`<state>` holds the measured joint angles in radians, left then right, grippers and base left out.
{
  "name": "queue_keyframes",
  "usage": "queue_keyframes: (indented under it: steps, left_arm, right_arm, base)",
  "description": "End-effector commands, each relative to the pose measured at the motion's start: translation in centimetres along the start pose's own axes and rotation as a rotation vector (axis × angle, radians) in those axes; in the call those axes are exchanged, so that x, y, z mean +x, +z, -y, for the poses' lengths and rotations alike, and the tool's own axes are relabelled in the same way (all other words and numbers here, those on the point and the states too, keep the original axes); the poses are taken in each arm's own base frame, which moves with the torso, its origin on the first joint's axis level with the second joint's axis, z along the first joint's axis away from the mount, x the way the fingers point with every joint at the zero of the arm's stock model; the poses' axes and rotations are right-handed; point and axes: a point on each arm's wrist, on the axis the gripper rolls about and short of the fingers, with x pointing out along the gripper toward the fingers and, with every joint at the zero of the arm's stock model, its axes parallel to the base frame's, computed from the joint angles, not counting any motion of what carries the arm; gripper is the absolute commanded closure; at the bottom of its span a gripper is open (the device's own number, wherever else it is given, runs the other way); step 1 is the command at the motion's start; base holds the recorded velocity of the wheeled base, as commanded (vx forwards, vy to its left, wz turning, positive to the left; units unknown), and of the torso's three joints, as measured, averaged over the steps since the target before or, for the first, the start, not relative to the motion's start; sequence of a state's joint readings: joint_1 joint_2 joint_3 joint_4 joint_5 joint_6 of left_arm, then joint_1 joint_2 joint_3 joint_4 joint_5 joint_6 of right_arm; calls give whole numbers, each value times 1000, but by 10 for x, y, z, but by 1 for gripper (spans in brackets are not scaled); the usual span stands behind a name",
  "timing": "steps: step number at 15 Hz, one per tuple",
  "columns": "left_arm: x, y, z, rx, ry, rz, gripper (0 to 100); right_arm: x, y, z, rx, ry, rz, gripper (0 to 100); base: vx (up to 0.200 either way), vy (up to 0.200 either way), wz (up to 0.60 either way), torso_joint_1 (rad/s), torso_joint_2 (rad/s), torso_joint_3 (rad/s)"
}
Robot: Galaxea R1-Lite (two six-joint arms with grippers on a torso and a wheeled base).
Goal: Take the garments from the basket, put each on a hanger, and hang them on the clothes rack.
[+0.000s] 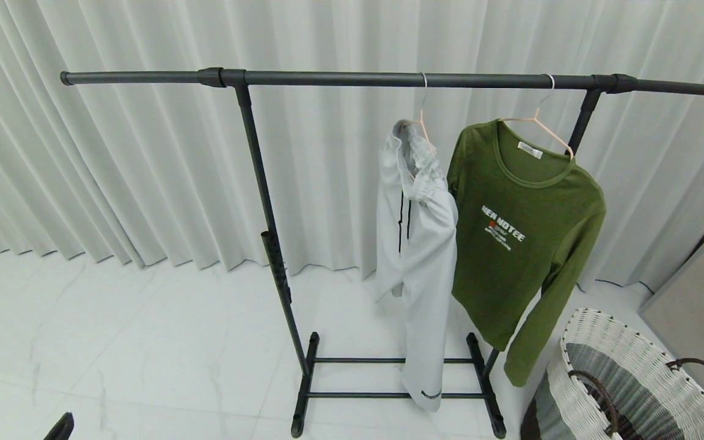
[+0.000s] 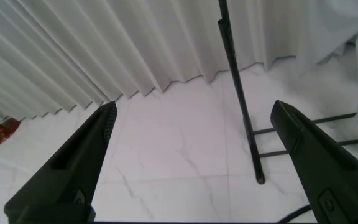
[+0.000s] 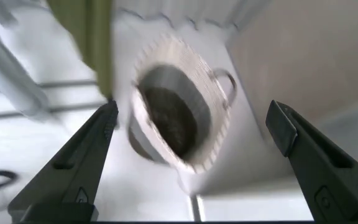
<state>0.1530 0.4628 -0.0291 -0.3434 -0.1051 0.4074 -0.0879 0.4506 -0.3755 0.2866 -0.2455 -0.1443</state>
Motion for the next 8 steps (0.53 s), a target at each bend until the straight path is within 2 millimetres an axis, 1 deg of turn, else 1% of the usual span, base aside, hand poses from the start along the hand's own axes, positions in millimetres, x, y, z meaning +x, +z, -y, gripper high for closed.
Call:
queue_keyframes:
  steps: [1,2,3,4,5,8]
  left_arm:
    - [-36,-30,16,-4,84,89,0]
    - [-35,-34,18,-19,69,39,0]
    - [-36,-33,17,-41,82,52,0]
    - [-36,-34,17,-46,98,43,0]
    - [-36,-34,16,-42,112,37,0]
    - [-36,-34,16,-60,125,33,0]
  right_arm:
    - [-13,-53,-4,-4,-30,38,0]
    - [-12,-68,-7,2,-16,70,0]
    - [-11,-73,-8,23,-3,117,0]
    - [-10,-72,-8,30,-1,126,0]
    - [-4,-74,-10,45,-9,172,0]
    - [1,-75,-11,62,-22,227,0]
  base:
    - [0,0,0,0,0,0]
    - [0,0,0,0,0,0]
    - [0,0,0,0,0,0]
    - [0,0,0,0,0,0]
    - [0,0,0,0,0,0]
    - [0,0,0,0,0,0]
